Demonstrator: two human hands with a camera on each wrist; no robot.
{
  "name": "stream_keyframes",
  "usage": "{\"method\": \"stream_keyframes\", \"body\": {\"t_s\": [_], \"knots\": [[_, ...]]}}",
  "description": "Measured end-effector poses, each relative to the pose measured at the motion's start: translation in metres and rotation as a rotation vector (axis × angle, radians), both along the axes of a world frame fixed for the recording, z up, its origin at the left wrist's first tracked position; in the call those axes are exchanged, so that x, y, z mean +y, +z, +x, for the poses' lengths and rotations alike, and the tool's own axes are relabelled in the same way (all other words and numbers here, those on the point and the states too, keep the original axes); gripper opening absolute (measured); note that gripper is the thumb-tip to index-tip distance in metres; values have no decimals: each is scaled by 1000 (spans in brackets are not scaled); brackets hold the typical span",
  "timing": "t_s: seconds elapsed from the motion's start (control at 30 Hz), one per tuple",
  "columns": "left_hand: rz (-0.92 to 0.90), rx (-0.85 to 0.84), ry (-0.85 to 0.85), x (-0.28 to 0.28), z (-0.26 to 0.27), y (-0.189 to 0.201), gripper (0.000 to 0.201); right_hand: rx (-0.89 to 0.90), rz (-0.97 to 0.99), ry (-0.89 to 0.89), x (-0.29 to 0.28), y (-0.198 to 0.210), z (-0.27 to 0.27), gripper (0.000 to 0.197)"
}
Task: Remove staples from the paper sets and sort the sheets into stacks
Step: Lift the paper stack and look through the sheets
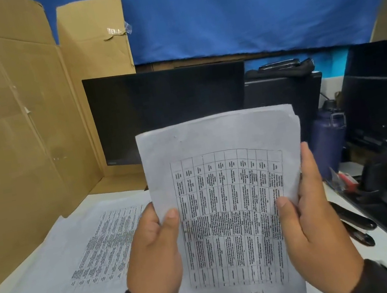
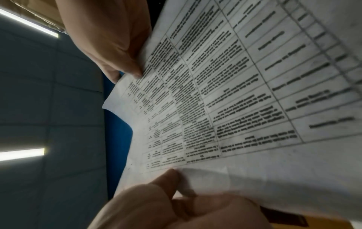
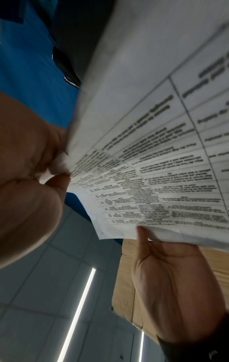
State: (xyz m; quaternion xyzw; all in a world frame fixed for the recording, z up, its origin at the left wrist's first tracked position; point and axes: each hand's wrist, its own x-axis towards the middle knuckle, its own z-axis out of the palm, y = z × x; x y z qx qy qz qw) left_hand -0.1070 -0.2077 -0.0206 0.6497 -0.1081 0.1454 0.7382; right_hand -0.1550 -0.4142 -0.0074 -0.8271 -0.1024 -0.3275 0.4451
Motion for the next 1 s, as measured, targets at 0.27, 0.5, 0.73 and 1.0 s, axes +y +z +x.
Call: {"method": "stream_keyframes", "body": {"t_s": [0.27,0.5,0.73,1.0], "knots": [[-36,-8,-26,-1,4,-6,25,-113,95,-17,3,-11,5,61],[35,298,-105,-1,26,-63,32,108,163,-20,-5,-37,23,42],[63,342,-90,0,31,-69,20,162,179,-21,-8,-34,24,29],[95,355,-55,1,32,-74,21,191,172,-34,-12,-37,28,23]]}}
